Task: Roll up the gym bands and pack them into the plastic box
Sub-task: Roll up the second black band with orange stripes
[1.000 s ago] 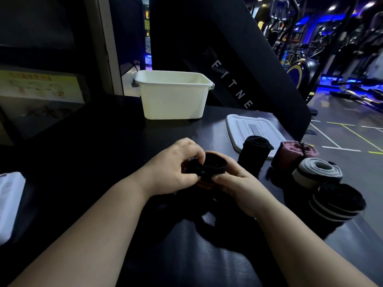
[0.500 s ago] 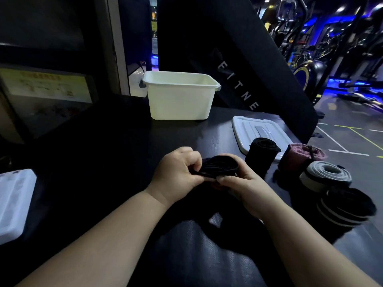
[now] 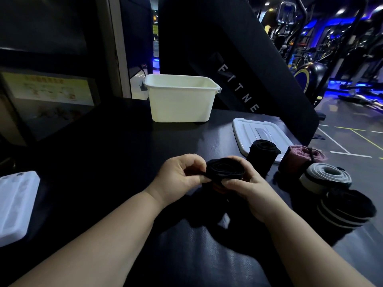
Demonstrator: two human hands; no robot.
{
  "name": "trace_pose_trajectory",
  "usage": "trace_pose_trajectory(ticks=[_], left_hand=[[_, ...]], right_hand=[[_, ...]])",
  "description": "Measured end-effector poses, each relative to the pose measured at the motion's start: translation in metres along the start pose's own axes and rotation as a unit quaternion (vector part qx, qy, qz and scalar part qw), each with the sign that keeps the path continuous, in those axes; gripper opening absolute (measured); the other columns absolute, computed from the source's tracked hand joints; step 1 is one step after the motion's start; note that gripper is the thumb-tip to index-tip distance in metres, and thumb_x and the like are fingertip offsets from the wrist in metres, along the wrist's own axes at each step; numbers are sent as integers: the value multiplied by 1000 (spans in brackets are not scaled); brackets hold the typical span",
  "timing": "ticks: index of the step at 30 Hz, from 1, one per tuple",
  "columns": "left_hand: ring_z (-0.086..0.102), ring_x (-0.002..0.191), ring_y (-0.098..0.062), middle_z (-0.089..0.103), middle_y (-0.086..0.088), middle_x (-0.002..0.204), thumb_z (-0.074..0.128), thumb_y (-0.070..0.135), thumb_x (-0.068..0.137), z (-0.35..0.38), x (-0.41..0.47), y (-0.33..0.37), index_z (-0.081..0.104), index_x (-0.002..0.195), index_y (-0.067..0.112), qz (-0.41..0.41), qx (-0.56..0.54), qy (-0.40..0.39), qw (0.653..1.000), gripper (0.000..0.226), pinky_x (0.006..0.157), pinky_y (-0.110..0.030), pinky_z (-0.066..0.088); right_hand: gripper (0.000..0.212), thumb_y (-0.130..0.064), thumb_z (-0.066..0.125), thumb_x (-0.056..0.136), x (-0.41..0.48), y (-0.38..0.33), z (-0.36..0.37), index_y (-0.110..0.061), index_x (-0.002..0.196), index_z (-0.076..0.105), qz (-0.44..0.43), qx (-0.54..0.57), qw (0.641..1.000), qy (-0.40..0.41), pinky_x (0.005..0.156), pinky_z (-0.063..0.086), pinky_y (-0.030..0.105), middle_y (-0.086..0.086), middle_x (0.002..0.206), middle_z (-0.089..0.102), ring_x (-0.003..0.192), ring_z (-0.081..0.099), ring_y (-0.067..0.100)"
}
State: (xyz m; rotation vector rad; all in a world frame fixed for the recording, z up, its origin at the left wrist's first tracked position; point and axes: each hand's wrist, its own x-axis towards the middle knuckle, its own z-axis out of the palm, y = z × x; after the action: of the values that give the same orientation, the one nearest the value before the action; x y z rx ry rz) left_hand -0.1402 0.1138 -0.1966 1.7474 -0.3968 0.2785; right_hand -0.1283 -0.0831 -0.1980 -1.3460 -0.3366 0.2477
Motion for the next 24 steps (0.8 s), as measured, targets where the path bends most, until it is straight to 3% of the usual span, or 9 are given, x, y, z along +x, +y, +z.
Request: trace_pose_trajectory(ticks=[3,6,13,19,21,24], left_hand=[[60,77,-6,62,5,80,73,-9,77,-3,-1,3,61,80,13,-39,-37,-20,998,25,78,-17,50],[58,76,-5,60,0,81,68,2,87,-4,-2,5,59,86,7,-62,-81,-18,995,10,74,-16,48],[59,63,-9,62,4,66,67,16,89,5,2,5,61,80,9,-109,-100,68,987,12,61,-18,49],[61,64,-9,63,6,65,63,11,91,4,1,7,61,81,10,-107,-129,64,984,10,60,-19,50],[62,69,-9,65,5,72,61,9,92,3,0,7,63,89,11,-105,-131,46,985,4,65,-18,51],[63,90,-7,66,0,98,63,16,92,1,-1,4,66,107,20,-98,-103,-3,990,16,82,-19,51]], right_hand=[[54,-1,69,67,-2,-3,1,-11,119,59,-8,4,1000,4,80,56,33,14,106,69,98,67,26],[53,-5,72,67,-4,-3,1,-17,118,61,-16,-27,999,8,81,55,28,9,106,71,99,68,22],[51,-11,76,68,-4,0,2,-25,116,64,-41,-98,994,-3,88,54,29,5,109,72,105,67,19],[54,-11,75,68,-4,0,2,-18,119,61,-55,-112,992,9,83,53,24,1,107,73,102,68,14],[56,-12,76,68,-4,2,1,-16,121,60,-56,-118,991,11,85,53,26,3,109,72,103,68,16],[55,-13,83,70,-3,4,1,-16,121,60,-61,-125,990,19,83,54,24,3,106,73,101,68,16]])
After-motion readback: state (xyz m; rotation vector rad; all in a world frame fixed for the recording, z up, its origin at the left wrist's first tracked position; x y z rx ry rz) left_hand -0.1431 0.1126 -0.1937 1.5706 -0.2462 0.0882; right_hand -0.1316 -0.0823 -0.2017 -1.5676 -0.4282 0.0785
